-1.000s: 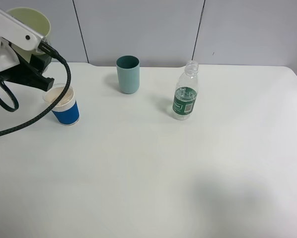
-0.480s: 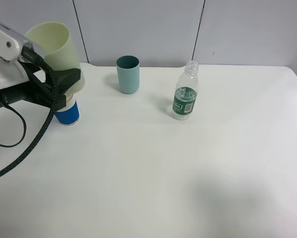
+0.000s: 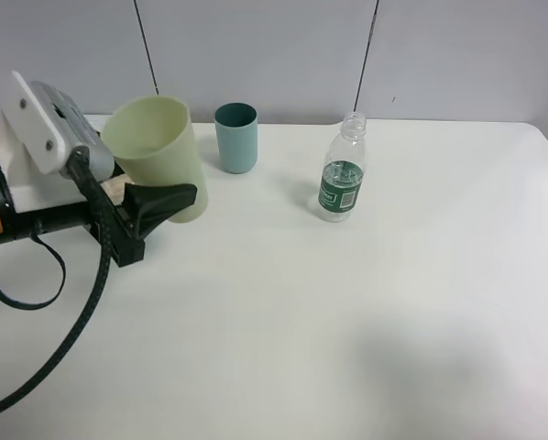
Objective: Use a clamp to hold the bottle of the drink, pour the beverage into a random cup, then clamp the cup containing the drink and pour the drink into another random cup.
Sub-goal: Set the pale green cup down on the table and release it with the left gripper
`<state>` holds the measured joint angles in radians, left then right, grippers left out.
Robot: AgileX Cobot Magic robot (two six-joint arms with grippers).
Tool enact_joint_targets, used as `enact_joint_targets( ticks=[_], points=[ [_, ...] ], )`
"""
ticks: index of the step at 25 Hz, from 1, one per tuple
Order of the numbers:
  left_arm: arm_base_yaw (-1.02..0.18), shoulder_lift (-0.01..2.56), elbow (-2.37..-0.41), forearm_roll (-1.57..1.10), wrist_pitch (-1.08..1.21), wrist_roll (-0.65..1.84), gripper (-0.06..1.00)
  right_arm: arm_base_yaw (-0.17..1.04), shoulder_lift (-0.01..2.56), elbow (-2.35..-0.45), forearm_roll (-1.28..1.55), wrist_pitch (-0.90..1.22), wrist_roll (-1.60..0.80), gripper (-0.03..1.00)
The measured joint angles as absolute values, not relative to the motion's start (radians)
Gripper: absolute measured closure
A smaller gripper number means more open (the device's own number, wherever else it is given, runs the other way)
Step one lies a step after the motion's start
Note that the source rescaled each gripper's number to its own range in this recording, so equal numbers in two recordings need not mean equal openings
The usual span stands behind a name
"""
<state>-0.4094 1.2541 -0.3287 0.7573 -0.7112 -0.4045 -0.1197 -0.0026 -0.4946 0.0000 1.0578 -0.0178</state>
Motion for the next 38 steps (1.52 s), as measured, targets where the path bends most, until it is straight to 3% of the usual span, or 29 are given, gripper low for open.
enact_joint_targets(
  ticks=[12, 38],
  points=[
    [-0.409, 1.574, -0.317, 0.750, -0.917, -0.178, 0.92, -0.120, -0.003, -0.495, 0.000, 1.058, -0.018, -0.03],
    [-0.409, 1.909, -0.320, 0.616, -1.126, 0.098, 0.92, -0.120, -0.003, -0.495, 0.000, 1.058, -0.018, -0.03]
  ],
)
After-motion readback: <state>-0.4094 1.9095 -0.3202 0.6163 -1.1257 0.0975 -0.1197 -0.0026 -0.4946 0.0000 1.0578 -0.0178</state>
